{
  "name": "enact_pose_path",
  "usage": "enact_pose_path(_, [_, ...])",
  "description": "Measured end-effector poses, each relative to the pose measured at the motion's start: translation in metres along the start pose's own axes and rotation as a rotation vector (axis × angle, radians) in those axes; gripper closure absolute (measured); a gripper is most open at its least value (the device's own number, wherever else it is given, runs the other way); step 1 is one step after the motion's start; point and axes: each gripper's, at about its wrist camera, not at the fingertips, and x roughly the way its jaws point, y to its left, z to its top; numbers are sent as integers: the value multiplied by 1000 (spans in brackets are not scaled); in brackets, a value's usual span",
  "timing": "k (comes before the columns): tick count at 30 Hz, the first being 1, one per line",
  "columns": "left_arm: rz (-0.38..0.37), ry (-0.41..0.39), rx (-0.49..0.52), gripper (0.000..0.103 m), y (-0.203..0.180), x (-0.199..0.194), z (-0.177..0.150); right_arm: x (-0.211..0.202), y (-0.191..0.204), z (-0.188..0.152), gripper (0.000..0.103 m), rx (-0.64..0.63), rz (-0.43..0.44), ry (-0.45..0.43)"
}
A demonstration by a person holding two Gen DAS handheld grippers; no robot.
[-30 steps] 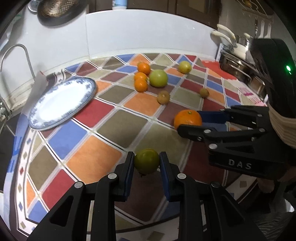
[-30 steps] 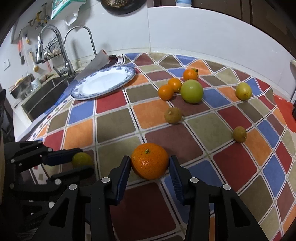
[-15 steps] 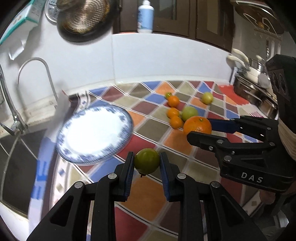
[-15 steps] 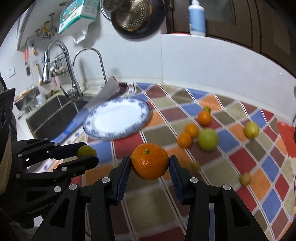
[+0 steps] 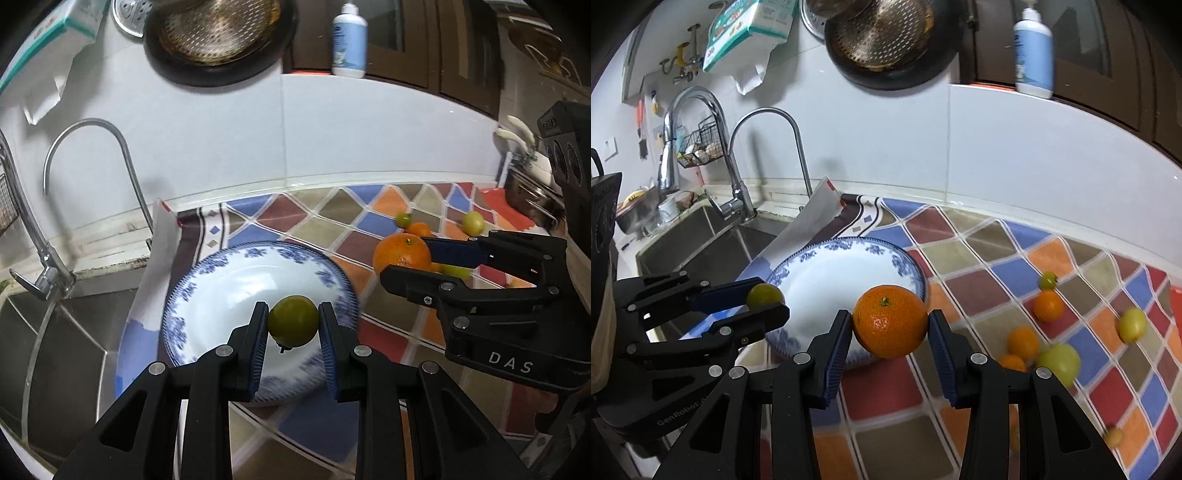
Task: Organize fruits
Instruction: 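Carry the lime and mandarin in both tools over the blue-rimmed white plate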
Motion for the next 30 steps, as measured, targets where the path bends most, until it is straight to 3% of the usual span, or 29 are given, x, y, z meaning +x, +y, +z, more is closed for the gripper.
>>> enact_pose_path(7, [17, 27, -16, 75, 39, 42, 15, 56, 10, 29, 60, -15, 16, 65])
enact_pose_path(18, [0, 133, -73, 75, 79, 113, 24, 132, 17, 47, 60, -51, 9, 169])
enact_pose_path(30, [-2, 203, -58, 75, 87, 144, 11, 167, 12, 42, 60, -24, 4, 244])
